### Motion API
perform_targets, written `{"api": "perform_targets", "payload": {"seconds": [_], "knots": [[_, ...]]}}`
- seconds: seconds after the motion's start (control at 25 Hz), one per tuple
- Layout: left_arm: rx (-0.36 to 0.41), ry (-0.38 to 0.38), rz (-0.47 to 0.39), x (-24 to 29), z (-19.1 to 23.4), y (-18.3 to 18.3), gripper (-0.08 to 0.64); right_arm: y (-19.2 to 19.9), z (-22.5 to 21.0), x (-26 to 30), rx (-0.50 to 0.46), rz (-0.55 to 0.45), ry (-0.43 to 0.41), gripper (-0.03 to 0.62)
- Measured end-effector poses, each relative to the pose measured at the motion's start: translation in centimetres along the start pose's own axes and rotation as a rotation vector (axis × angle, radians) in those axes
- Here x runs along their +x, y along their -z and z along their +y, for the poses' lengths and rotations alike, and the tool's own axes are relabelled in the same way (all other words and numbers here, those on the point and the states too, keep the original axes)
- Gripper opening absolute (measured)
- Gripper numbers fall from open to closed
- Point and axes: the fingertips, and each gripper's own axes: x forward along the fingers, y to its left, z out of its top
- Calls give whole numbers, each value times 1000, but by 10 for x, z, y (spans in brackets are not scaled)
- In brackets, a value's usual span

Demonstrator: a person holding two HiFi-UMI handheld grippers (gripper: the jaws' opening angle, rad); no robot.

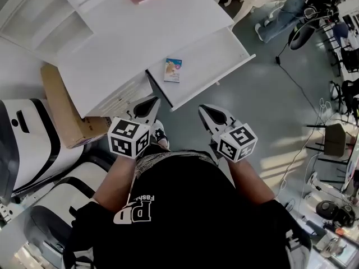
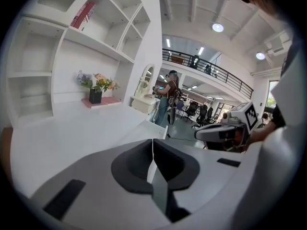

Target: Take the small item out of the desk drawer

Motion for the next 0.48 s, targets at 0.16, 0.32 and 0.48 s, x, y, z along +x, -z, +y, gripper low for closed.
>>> {"api": "perform_targets", "payload": {"seconds": [0.16, 0.32, 0.48], "knots": [[14, 15, -2, 10, 27, -17, 17, -17, -7, 27, -6, 5, 20, 9], [18, 32, 1, 18, 49, -29, 17, -28, -14, 52, -12, 24, 36, 9], [38, 53, 21, 26, 65, -35, 17, -33, -22, 72, 2, 35, 56, 9]]}}
